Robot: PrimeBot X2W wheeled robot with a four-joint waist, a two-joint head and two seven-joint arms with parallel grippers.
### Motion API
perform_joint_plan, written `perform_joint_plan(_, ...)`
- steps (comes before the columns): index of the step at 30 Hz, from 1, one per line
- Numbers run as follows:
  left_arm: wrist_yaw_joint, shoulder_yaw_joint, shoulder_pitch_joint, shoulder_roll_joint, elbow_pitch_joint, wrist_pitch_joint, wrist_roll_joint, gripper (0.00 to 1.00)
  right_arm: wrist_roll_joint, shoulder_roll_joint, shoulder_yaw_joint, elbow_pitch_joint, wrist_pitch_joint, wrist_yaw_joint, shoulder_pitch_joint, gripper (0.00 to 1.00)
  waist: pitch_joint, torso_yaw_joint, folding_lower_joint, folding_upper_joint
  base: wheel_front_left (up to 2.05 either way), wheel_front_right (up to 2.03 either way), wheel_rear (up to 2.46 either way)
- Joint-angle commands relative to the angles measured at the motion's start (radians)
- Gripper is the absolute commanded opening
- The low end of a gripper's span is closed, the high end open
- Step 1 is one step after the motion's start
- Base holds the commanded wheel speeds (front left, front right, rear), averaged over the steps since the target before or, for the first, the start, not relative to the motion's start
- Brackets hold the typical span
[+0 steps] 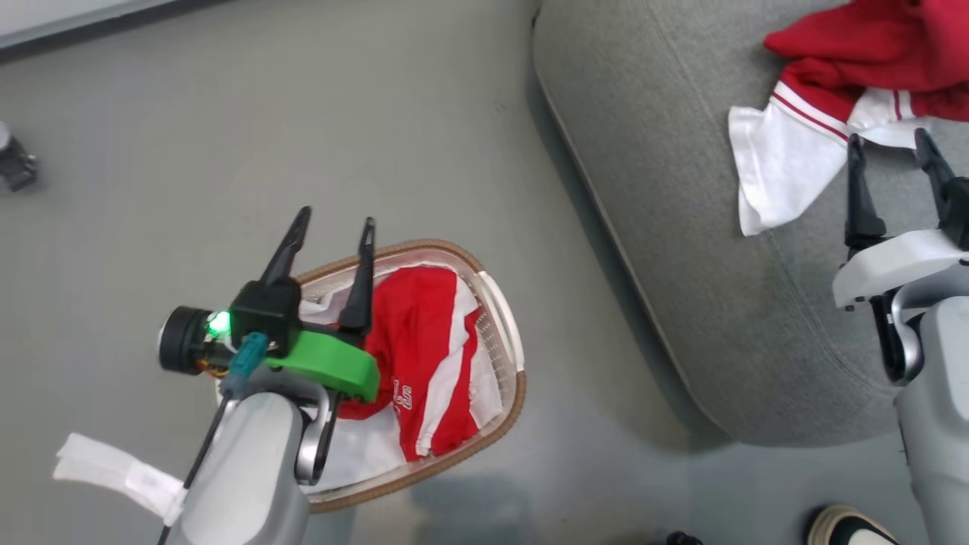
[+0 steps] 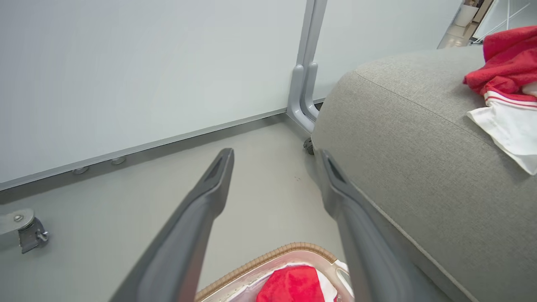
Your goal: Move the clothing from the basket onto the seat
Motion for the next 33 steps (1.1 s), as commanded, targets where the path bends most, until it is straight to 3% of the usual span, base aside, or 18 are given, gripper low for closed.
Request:
perform_joint_plan(1,0.008,0.027,0.025,-0.001,-0.008,0.001,-0.007,1.00,0.011,0.010,0.015,-0.017,-0.002,-0.001,0.024,1.00,-0.047,0.053,0.0000,-0.0001,0.00,0.00,0.00)
perform_joint_plan(16,0.006,0.205,0.137,-0.037,-0.024,0.001,0.023,1.00,0.049,0.050,0.129,-0.127,-0.002,-0.001,0.105,1.00,-0.150,0.216,0.0000,-0.0001,0.00,0.00,0.00)
perform_joint_plan(33,-0.003,0.245,0.304,-0.043,-0.045,0.001,0.023,1.00,0.065,0.140,0.117,-0.163,-0.002,-0.001,0.286,1.00,-0.310,0.286,0.0000,-0.0001,0.00,0.00,0.00)
